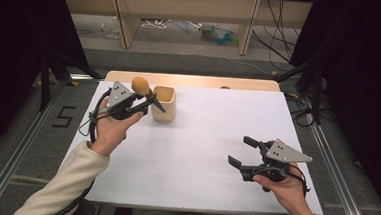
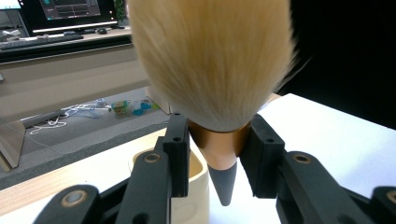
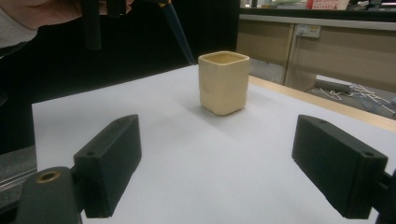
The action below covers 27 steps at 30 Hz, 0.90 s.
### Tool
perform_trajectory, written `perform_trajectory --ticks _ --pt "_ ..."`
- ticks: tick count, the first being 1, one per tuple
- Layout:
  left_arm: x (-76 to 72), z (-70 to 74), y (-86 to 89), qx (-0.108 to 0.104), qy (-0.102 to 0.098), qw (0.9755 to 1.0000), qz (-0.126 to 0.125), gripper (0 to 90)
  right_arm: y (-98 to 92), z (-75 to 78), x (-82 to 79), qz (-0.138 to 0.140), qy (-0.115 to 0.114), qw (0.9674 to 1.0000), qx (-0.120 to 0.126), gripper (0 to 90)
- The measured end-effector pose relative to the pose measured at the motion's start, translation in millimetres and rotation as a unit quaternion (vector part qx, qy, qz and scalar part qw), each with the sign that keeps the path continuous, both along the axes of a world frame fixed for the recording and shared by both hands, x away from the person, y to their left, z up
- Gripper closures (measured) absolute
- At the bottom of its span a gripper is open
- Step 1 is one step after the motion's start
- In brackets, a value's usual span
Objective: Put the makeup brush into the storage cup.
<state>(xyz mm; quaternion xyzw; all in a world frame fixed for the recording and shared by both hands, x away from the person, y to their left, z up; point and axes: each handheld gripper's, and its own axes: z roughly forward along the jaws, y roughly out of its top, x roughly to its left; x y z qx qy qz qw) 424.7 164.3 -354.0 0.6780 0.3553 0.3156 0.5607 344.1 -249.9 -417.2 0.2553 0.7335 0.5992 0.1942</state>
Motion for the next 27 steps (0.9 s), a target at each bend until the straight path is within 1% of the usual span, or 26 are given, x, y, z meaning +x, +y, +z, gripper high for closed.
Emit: perform_trajectory --ticks 1,2,5,9,10,14,18,20,21,22,23,24,25,27 --pt "0.5 0.5 0.1 0.001 0.0 1.0 0.0 65.4 -0.2 0.3 -0.5 -0.003 0.002 1.0 -0.004 16.7" --pt "0.9 1.0 0.0 0.001 0.0 1.0 0.001 65.4 0.3 0.3 -1.9 -0.002 0.015 0.9999 -0.002 16.7" --pt "2.7 2.0 -0.7 0.0 -0.002 1.0 0.003 65.4 0.1 0.2 -1.8 -0.003 0.016 0.9999 -0.003 16.7" --pt "4.9 2.8 -1.7 -0.001 -0.002 1.0 0.004 65.4 0.3 0.2 -1.8 -0.002 0.016 0.9999 -0.003 16.7" --pt "5.4 3.0 -1.8 0.0 -0.002 1.0 0.004 65.4 -0.1 0.0 -0.2 -0.002 0.003 1.0 -0.004 16.7" --pt "7.8 3.6 -2.5 0.0 -0.001 1.0 0.006 65.4 -0.2 0.1 -0.3 -0.003 0.005 1.0 -0.005 16.7" --pt "9.9 3.8 -4.1 0.001 -0.002 1.0 0.01 65.4 0.3 -0.6 0.3 0.001 0.004 1.0 0.002 16.7" --pt "10.9 4.2 -4.3 0.002 -0.003 0.9999 0.011 65.4 0.6 -0.5 0.0 -0.003 0.003 1.0 0.002 16.7" --pt "11.5 4.4 -4.2 0.003 -0.003 0.9999 0.012 65.4 0.8 -0.9 0.5 0.0 0.002 1.0 0.006 16.7" --pt "11.9 4.6 -4.1 0.003 -0.003 0.9999 0.013 65.4 0.3 -0.6 0.1 -0.003 0.004 1.0 0.002 16.7" --pt "12.4 4.9 -4.0 0.005 -0.003 0.9999 0.014 65.4 0.5 -0.8 0.3 -0.001 0.003 1.0 0.004 16.7" --pt "13.7 5.9 -2.4 0.016 -0.013 0.9996 0.018 65.4 0.4 -0.7 0.2 -0.002 0.003 1.0 0.003 16.7" --pt "14.4 6.6 -1.3 0.023 -0.019 0.9993 0.023 65.4 0.5 -0.7 0.2 -0.001 0.003 1.0 0.004 16.8" --pt "15.5 7.2 -1.2 0.022 -0.019 0.9994 0.021 65.4 0.2 -0.5 0.1 -0.001 0.005 1.0 0.001 16.8"
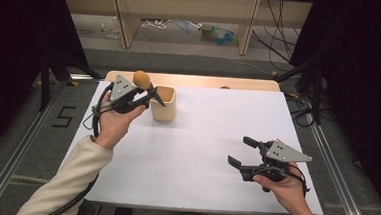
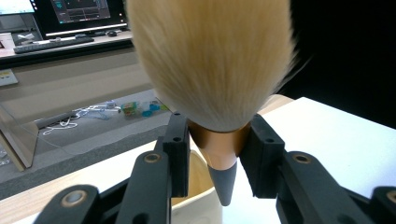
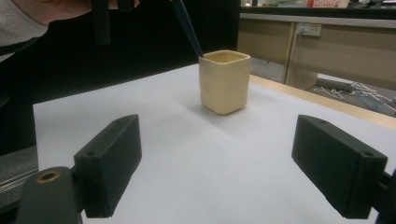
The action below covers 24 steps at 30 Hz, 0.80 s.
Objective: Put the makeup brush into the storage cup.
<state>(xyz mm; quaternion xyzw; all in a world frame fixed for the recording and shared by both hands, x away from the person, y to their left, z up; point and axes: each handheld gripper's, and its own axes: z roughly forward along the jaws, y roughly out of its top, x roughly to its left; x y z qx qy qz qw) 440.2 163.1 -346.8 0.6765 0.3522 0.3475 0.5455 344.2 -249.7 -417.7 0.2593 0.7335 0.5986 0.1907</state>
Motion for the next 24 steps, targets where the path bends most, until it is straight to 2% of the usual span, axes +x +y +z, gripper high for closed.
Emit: perform_trajectory --ticks 6,16,19,21,24 --pt "2.9 0.5 1.2 0.005 -0.004 1.0 0.004 65.4 -0.3 0.2 0.0 0.0 0.001 1.0 -0.003 16.8" --pt "5.9 2.1 0.8 0.002 -0.004 1.0 0.009 65.4 0.1 -0.2 0.3 0.0 -0.001 1.0 0.002 16.8" --pt "6.8 2.5 0.5 0.002 -0.005 0.9999 0.01 65.4 0.2 -0.2 -1.4 -0.003 0.013 0.9999 0.0 16.8" --pt "7.5 2.7 0.1 -0.002 -0.005 0.9999 0.011 65.4 0.3 -0.5 0.5 0.0 -0.001 1.0 0.003 16.8" --pt "8.7 3.2 0.2 -0.002 -0.005 0.9999 0.011 65.4 0.1 -0.3 -1.2 -0.002 0.013 0.9999 0.001 16.7"
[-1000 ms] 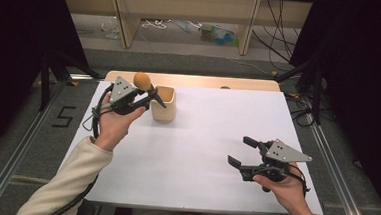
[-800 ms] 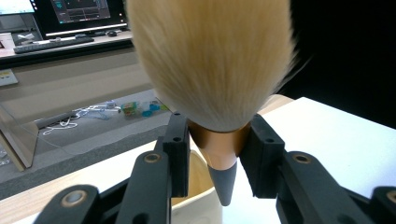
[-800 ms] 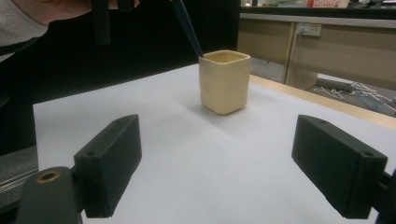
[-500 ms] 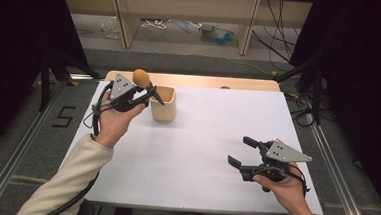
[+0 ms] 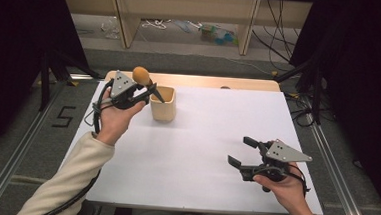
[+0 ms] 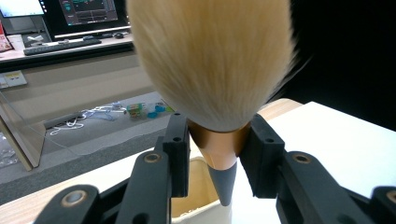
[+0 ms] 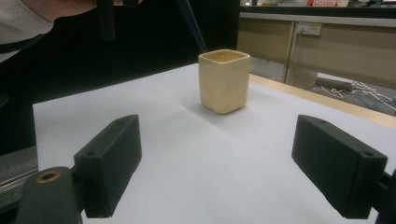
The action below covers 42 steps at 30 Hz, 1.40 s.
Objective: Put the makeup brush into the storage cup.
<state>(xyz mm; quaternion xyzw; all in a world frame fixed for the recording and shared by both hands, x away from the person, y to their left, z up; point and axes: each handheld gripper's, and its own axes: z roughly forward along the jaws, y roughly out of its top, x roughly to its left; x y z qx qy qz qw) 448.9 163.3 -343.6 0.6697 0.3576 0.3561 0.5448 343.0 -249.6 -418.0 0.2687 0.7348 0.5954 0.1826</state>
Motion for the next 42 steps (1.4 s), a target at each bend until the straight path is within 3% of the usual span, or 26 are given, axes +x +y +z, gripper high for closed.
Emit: perform_trajectory --ticks 3,4,13,23,25,26,29,30,42 --pt "0.9 0.1 -0.7 -0.001 0.0 1.0 0.0 65.4 0.0 0.2 -0.2 0.001 0.001 1.0 0.001 16.8" --pt "1.3 0.1 -1.0 -0.002 0.0 1.0 0.001 65.4 0.0 -0.2 1.6 0.003 -0.014 0.9999 0.002 16.8" --pt "4.6 0.3 -1.5 -0.006 0.001 1.0 0.003 65.4 0.0 0.0 1.4 0.003 -0.014 0.9999 0.002 16.7" --pt "6.8 0.1 -2.2 -0.01 0.004 0.9999 0.006 65.4 -0.3 -0.2 1.4 0.002 -0.013 0.9999 0.002 16.8" --pt "7.1 0.0 -2.5 -0.01 0.005 0.9999 0.006 65.4 0.4 -0.3 -0.1 0.005 0.002 1.0 0.005 16.8" --pt "7.3 0.1 -2.6 -0.01 0.005 0.9999 0.006 65.4 -0.3 -0.1 1.2 0.001 -0.012 0.9999 0.0 16.7" --pt "7.8 0.2 -3.1 -0.01 0.006 0.9999 0.007 65.4 -0.1 -0.3 1.6 0.004 -0.013 0.9999 0.003 16.7" --pt "8.2 0.3 -3.5 -0.011 0.005 0.9999 0.008 65.4 0.1 0.0 -0.2 0.002 0.002 1.0 0.002 16.7" --pt "12.4 -0.3 -4.4 -0.01 0.005 0.9999 0.01 65.4 0.1 -0.2 0.1 0.005 0.002 1.0 0.005 16.9"
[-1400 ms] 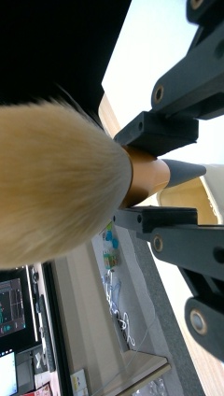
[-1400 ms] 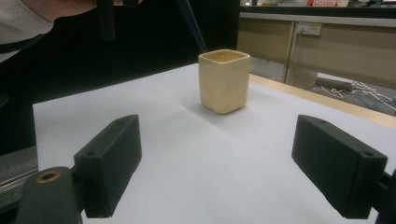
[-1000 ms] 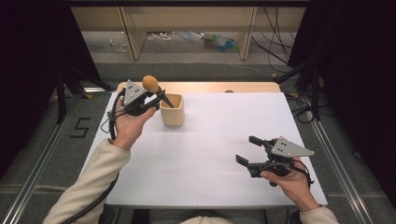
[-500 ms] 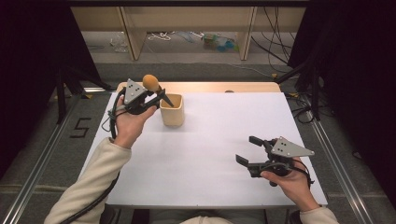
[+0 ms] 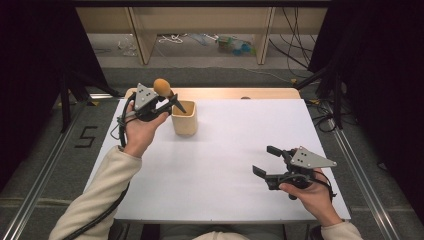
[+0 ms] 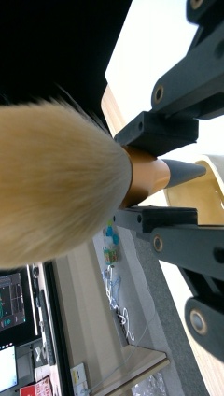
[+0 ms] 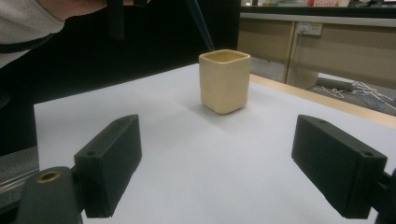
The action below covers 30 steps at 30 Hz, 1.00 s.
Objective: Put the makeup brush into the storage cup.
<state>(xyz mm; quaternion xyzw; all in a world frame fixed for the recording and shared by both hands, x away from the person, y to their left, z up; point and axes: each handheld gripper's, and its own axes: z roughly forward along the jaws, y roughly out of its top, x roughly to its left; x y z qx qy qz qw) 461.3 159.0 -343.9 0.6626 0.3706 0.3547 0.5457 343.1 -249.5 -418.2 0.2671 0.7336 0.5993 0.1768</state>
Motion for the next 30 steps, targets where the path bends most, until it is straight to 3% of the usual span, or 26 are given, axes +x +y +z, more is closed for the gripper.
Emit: perform_trajectory --ticks 5,7,30 --pt "2.5 -0.3 0.7 0.002 -0.001 1.0 0.002 65.4 0.0 -0.1 0.1 0.0 0.001 1.0 0.0 17.0" --pt "3.6 -0.6 0.9 0.003 -0.002 1.0 0.002 65.4 -0.5 -0.4 1.9 0.0 -0.015 0.9999 -0.002 17.0" --pt "13.1 -2.8 -2.4 0.003 0.002 1.0 0.006 65.4 -0.9 -0.6 2.2 -0.002 -0.015 0.9999 -0.005 16.7"
